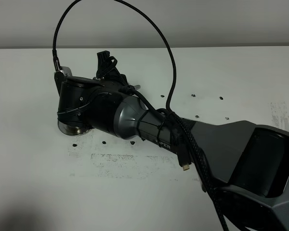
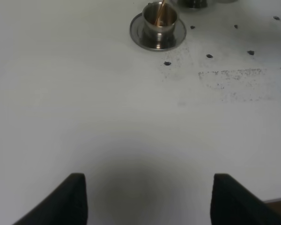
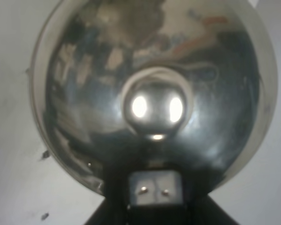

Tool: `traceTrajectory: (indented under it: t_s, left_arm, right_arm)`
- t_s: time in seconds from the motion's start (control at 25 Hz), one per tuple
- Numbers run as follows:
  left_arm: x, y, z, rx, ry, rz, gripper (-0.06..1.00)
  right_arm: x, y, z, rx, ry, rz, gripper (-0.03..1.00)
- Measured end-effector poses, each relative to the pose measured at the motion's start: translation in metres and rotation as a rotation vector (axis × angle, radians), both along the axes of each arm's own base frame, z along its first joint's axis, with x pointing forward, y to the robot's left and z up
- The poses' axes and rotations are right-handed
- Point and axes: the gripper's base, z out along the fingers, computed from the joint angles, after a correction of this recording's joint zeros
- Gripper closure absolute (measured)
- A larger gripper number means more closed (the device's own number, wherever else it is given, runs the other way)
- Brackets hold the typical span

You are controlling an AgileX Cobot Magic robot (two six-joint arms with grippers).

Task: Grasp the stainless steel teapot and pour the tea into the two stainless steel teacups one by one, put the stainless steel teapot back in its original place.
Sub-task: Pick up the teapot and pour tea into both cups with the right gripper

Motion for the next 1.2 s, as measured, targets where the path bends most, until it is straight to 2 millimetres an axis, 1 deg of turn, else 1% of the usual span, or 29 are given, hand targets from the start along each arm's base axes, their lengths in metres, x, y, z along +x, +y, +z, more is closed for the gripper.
traceTrajectory:
  t_s: [0.88, 1.2]
  left_arm:
    - [0.000, 0.000, 0.000, 0.000, 0.000, 0.000, 0.40]
    - [0.000, 0.000, 0.000, 0.000, 0.000, 0.000, 0.40]
  right_arm:
    - [0.002, -0.001, 0.002, -0.026, -0.029, 0.008, 0.78]
    - [0.002, 0.000, -0.008, -0.038, -0.019, 0.005, 0.78]
